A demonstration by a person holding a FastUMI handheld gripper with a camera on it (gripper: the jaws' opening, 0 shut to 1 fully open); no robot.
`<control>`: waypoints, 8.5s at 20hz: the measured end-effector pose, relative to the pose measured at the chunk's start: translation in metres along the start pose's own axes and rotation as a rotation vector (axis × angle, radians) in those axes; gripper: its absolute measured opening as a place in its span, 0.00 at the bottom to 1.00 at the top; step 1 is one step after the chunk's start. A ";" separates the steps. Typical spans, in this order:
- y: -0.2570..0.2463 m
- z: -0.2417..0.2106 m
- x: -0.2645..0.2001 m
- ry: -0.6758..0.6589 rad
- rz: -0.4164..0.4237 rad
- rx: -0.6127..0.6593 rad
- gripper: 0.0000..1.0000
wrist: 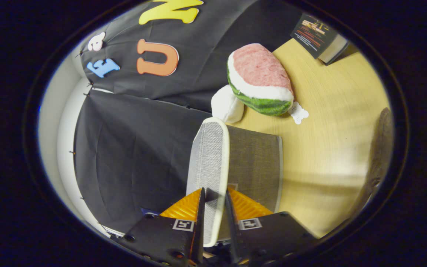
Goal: Open the storage box then place both shoes into the box .Put the left shoe in first, then the right shoe, with the right side of both shoes facing outward in a uniform manner.
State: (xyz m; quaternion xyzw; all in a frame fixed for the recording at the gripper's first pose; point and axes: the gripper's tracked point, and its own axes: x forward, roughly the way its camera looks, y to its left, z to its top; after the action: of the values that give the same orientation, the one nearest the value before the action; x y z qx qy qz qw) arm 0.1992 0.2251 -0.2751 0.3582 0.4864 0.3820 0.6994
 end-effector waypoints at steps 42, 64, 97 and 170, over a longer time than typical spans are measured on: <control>0.278 -0.001 0.132 -0.138 -0.073 -0.157 0.36; 0.004 0.021 -0.113 -0.134 -0.635 -0.286 0.95; -0.094 -0.042 -0.181 -0.023 -0.780 -0.045 0.01; -0.260 0.007 -0.312 0.051 -1.241 -0.204 0.82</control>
State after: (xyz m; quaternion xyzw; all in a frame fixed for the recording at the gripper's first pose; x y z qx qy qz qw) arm 0.1811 -0.1684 -0.3736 -0.0685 0.5814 -0.0424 0.8096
